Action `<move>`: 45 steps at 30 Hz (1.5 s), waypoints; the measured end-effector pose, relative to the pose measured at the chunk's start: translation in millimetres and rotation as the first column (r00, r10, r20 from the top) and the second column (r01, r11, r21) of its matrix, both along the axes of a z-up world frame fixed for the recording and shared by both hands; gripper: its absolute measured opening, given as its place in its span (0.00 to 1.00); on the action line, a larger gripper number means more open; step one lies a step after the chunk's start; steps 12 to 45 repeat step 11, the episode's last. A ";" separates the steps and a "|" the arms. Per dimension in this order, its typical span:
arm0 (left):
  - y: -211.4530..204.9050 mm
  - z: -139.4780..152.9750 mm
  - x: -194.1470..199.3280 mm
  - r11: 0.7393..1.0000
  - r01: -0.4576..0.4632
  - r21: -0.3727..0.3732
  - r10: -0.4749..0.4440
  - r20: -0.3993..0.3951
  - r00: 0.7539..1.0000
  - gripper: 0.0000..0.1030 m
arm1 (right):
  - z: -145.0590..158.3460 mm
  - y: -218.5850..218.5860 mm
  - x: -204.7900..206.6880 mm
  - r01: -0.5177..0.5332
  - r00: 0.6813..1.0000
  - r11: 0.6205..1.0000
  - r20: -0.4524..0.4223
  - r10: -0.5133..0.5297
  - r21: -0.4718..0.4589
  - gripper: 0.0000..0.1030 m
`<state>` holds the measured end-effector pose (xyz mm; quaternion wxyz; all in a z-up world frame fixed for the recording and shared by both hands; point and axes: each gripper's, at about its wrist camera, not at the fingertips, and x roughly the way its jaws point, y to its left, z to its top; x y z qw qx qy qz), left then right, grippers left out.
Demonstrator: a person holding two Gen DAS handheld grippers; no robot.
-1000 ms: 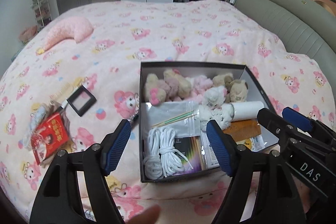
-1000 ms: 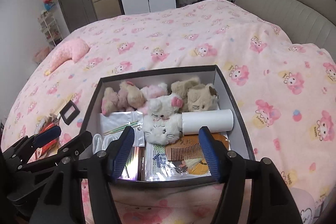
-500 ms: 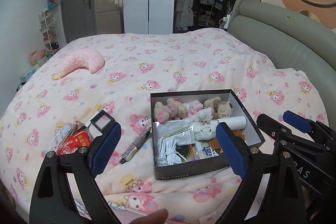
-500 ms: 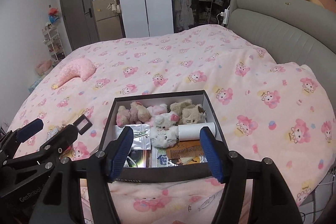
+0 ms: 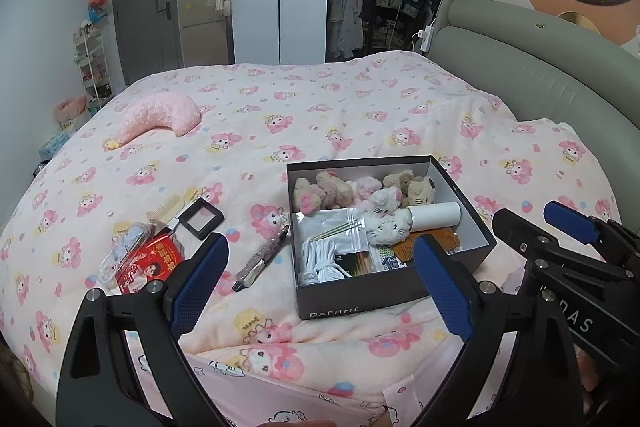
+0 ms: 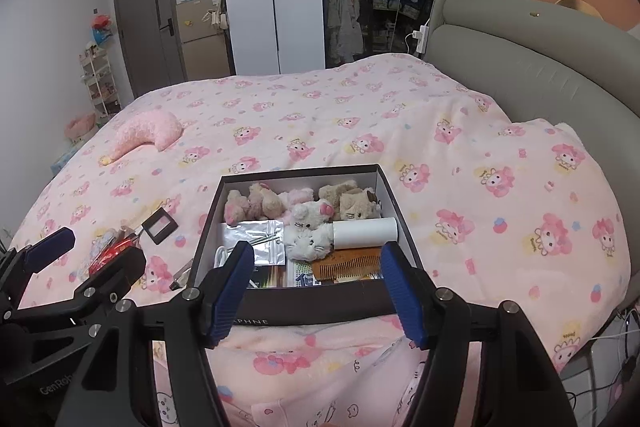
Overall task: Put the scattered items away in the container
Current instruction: 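Lift the right gripper up and away from the box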
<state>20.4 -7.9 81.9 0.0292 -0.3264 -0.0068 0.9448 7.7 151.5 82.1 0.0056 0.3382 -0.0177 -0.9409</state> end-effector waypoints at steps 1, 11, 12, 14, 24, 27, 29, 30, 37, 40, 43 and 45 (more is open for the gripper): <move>0.7 0.5 0.7 1.000 0.001 -0.003 -0.001 -0.003 1.000 0.92 | 0.1 0.2 1.0 0.000 1.000 1.000 -0.001 0.000 -0.001 0.61; 6.6 2.8 3.9 1.000 0.009 -0.009 -0.009 -0.010 1.000 0.92 | 2.0 3.8 4.3 0.006 1.000 1.000 -0.006 -0.006 0.000 0.61; 6.6 2.8 3.9 1.000 0.009 -0.009 -0.009 -0.010 1.000 0.92 | 2.0 3.8 4.3 0.006 1.000 1.000 -0.006 -0.006 0.000 0.61; 6.6 2.8 3.9 1.000 0.009 -0.009 -0.009 -0.010 1.000 0.92 | 2.0 3.8 4.3 0.006 1.000 1.000 -0.006 -0.006 0.000 0.61; 6.6 2.8 3.9 1.000 0.009 -0.009 -0.009 -0.010 1.000 0.92 | 2.0 3.8 4.3 0.006 1.000 1.000 -0.006 -0.006 0.000 0.61; 6.6 2.8 3.9 1.000 0.009 -0.009 -0.009 -0.010 1.000 0.92 | 2.0 3.8 4.3 0.006 1.000 1.000 -0.006 -0.006 0.000 0.61; 6.6 2.8 3.9 1.000 0.009 -0.009 -0.009 -0.010 1.000 0.92 | 2.0 3.8 4.3 0.006 1.000 1.000 -0.006 -0.006 0.000 0.61; 6.6 2.8 3.9 1.000 0.009 -0.009 -0.009 -0.010 1.000 0.92 | 2.0 3.8 4.3 0.006 1.000 1.000 -0.006 -0.006 0.000 0.61; 6.6 2.8 3.9 1.000 0.009 -0.009 -0.009 -0.010 1.000 0.92 | 2.0 3.8 4.3 0.006 1.000 1.000 -0.006 -0.006 0.000 0.61; 6.6 2.8 3.9 1.000 0.009 -0.009 -0.009 -0.010 1.000 0.92 | 2.0 3.8 4.3 0.006 1.000 1.000 -0.006 -0.006 0.000 0.61; 6.6 2.8 3.9 1.000 0.009 -0.009 -0.009 -0.010 1.000 0.92 | 2.0 3.8 4.3 0.006 1.000 1.000 -0.006 -0.006 0.000 0.61; 6.6 2.8 3.9 1.000 0.009 -0.009 -0.009 -0.010 1.000 0.92 | 2.0 3.8 4.3 0.006 1.000 1.000 -0.006 -0.006 0.000 0.61</move>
